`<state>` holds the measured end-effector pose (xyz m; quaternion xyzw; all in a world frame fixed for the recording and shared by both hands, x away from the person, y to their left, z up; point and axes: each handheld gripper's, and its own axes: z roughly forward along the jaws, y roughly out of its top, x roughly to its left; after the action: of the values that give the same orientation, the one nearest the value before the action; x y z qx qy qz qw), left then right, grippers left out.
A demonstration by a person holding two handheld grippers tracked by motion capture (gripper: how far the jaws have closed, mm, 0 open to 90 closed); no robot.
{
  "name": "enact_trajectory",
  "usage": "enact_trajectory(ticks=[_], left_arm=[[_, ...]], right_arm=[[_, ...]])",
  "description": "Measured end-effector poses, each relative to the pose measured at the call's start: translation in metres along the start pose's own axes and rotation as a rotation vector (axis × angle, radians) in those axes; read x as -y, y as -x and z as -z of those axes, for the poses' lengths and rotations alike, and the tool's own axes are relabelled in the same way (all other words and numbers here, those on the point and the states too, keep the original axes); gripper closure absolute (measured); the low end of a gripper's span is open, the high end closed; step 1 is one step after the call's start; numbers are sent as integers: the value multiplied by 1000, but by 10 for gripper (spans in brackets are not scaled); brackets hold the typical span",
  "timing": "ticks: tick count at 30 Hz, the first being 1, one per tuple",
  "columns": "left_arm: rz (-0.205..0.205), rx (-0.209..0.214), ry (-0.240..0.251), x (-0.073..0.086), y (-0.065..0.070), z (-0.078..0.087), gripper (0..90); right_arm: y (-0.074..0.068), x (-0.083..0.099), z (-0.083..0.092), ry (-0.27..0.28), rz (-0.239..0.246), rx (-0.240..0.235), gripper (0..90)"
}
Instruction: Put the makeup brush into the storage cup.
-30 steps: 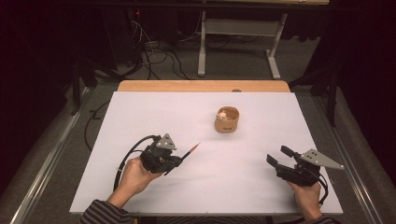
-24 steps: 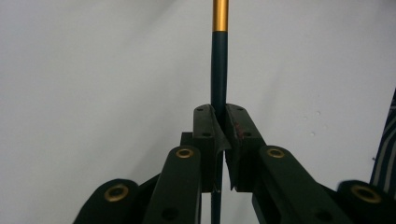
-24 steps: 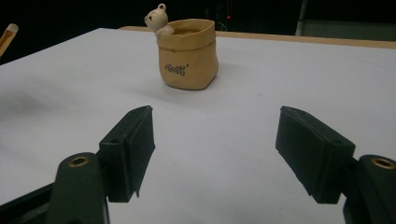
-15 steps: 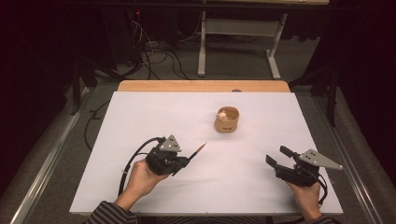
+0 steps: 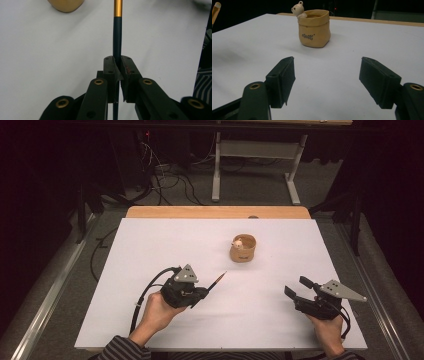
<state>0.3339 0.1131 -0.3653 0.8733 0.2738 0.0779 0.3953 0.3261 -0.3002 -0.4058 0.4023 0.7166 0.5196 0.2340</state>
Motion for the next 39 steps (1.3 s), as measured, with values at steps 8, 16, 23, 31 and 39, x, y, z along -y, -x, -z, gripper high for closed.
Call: enact_trajectory(ticks=[8, 16, 23, 31, 39], left_arm=[[-2, 6, 28, -6, 4, -2, 835], [12, 3, 78, -9, 8, -6, 835], [13, 9, 92, -9, 10, -12, 835], [6, 15, 90, -9, 11, -21, 836], [3, 20, 98, -11, 12, -23, 835]], right_arm=[[-1, -1, 2, 9, -10, -5, 310], [-3, -2, 0, 5, -23, -16, 315], [-12, -5, -4, -2, -18, -48, 322], [-25, -12, -11, -20, 3, -87, 323], [-33, -15, -19, -24, 8, -137, 334]])
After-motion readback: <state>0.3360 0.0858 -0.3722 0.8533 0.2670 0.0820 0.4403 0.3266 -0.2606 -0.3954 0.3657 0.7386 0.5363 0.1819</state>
